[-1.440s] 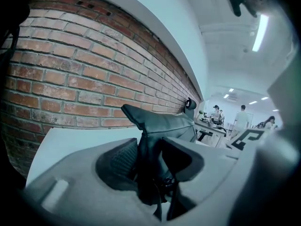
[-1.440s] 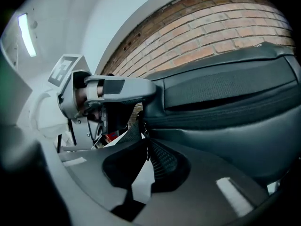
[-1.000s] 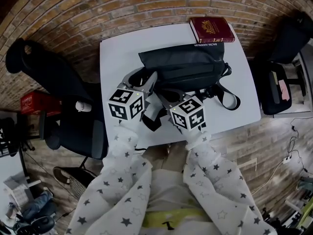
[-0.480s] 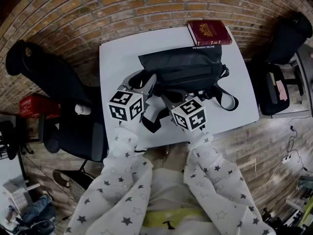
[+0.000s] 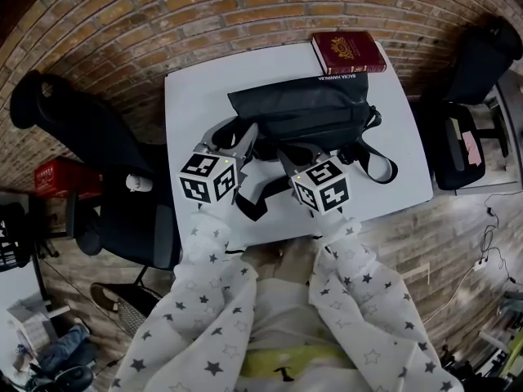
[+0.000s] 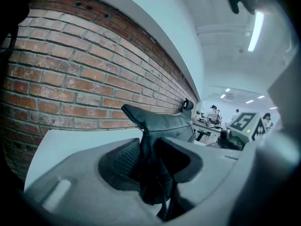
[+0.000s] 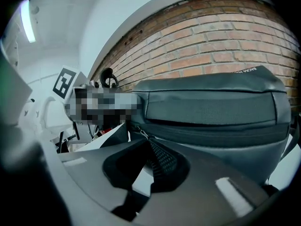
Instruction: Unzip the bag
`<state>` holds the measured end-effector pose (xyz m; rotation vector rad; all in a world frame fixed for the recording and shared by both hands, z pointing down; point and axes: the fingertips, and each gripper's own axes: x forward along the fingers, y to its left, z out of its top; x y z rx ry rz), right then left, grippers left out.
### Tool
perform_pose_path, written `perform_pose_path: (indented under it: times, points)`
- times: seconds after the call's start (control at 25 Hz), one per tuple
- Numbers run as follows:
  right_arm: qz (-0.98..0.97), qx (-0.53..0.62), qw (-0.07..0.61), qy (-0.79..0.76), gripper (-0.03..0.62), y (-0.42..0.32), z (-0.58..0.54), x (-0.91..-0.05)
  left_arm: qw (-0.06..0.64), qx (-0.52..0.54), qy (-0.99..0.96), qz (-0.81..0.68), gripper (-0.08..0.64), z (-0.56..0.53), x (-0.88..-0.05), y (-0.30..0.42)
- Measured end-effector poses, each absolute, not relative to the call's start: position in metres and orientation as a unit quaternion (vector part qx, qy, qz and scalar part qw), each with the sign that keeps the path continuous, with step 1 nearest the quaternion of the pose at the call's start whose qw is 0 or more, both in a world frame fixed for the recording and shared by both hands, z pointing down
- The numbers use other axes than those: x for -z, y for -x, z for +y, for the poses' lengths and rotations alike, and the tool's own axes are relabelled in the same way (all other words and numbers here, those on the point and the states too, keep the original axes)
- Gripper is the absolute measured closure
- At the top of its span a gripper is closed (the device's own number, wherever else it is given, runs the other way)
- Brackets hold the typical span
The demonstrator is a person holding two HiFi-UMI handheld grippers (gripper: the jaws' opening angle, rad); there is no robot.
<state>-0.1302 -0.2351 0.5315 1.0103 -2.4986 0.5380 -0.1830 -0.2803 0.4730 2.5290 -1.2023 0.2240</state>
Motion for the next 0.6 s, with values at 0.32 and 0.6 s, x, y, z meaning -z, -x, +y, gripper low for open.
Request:
perform_pose_path:
  times: [0.32,0.6]
  points:
    - [-0.885,-0.194,0.199,-0.374,0.575,0.119,-0.242,-0.53,0.165,-0.078,-0.881,-0.437,0.425,-0.281,-0.473,0.185]
    - [-0.879,-0.195,0.206,-0.382,0.575,0.1,-0.248,-0.529,0.163,-0.079,-0.869,-0.46,0.425,-0.281,-0.473,0.186]
